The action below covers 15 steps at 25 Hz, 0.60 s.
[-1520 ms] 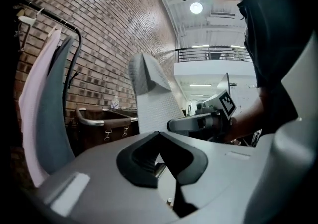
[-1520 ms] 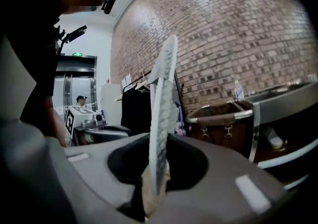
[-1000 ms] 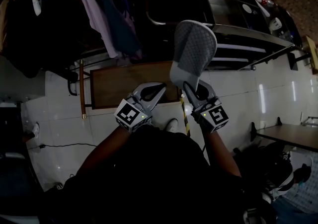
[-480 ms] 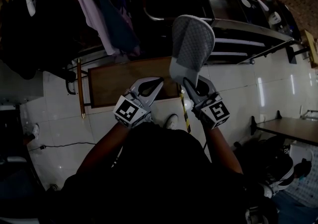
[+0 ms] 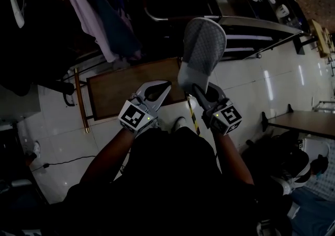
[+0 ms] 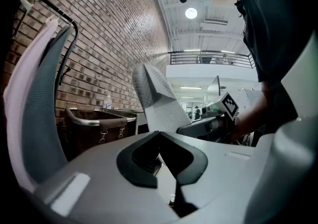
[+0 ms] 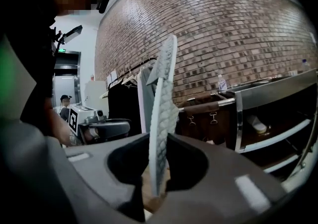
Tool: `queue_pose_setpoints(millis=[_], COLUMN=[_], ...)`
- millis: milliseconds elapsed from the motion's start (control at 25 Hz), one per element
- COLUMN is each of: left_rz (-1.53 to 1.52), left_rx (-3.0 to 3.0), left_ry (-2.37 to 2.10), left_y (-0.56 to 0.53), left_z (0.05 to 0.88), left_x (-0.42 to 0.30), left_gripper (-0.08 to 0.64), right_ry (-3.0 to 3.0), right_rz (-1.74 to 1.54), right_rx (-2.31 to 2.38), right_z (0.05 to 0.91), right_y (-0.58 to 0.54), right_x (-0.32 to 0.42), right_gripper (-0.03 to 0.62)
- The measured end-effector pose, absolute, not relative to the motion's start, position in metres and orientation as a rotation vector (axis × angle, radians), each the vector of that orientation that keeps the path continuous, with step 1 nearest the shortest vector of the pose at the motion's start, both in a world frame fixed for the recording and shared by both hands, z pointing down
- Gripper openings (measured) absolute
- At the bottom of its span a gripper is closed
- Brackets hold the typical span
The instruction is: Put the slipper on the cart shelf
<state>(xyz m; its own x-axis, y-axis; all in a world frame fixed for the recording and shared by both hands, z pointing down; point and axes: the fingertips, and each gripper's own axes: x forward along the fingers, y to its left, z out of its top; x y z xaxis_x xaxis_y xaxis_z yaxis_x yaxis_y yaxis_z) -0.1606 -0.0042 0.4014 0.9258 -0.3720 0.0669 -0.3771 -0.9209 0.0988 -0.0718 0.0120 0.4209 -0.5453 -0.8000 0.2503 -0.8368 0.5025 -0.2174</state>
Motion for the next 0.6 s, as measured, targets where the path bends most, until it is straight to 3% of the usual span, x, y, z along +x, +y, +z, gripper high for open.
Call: queue_pose_setpoints(millis=[600], left_rz=[0.132], left_rx=[3.065], left_ry=[-0.434], left_y=[0.012], left_z=[0.399], left_x=[-0.066], left_gripper=[0.002], right_ry=[-2.616], right_rz=[0.696], right_rx=[1.532], right_z=[0.447], right_y=[0.032], right_x=[0.017], right_gripper=[0.067])
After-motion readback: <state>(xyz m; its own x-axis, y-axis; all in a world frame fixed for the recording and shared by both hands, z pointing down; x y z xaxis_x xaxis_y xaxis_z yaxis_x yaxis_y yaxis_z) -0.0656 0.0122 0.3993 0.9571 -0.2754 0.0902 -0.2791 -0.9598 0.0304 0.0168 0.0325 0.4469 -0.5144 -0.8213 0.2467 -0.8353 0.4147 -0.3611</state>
